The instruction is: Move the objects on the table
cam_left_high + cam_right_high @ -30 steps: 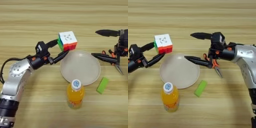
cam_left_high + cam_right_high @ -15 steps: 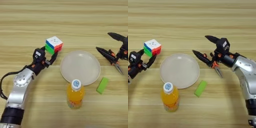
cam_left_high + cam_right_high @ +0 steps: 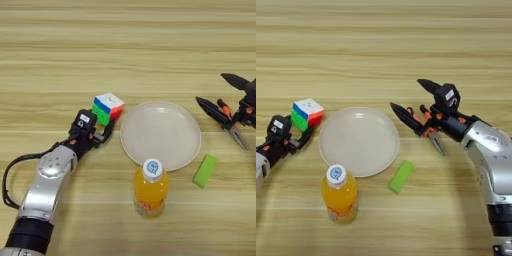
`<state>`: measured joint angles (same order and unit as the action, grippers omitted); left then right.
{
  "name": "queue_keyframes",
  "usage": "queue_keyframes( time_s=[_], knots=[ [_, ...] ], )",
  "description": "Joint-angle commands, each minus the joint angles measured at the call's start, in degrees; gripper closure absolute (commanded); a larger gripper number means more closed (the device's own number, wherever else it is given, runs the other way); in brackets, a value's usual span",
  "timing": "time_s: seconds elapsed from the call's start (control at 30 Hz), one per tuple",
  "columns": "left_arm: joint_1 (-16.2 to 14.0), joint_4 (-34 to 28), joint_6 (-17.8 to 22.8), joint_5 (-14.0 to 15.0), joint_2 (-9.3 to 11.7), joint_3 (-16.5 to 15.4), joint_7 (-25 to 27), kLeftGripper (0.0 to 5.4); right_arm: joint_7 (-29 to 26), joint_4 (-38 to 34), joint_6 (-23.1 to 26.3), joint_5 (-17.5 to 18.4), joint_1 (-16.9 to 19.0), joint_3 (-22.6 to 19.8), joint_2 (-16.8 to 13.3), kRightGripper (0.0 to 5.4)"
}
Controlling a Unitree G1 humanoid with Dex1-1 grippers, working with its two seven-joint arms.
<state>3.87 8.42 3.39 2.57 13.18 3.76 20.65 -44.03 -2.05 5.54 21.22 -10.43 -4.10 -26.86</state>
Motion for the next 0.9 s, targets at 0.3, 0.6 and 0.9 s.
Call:
queue_keyframes(
  time_s=[0.3, 0.6, 0.9],
  knots=[
    [1.3, 1.0, 1.0, -1.1, 1.0, 1.2, 0.9, 2.11, 0.4, 0.0, -0.5, -0.8, 0.2, -0.2, 0.4, 0.0],
    [1.1, 0.2, 0.9, -0.9, 0.9, 1.3, 0.8, 1.7, 0.2, 0.5, -0.7, -0.8, -0.2, -0.2, 0.4, 0.0],
    [1.2, 0.1, 0.7, -1.2, 0.8, 1.5, 0.4, 0.82, 0.2, 0.5, -0.6, -0.8, -0.4, -0.2, 0.2, 0.0]
  ],
)
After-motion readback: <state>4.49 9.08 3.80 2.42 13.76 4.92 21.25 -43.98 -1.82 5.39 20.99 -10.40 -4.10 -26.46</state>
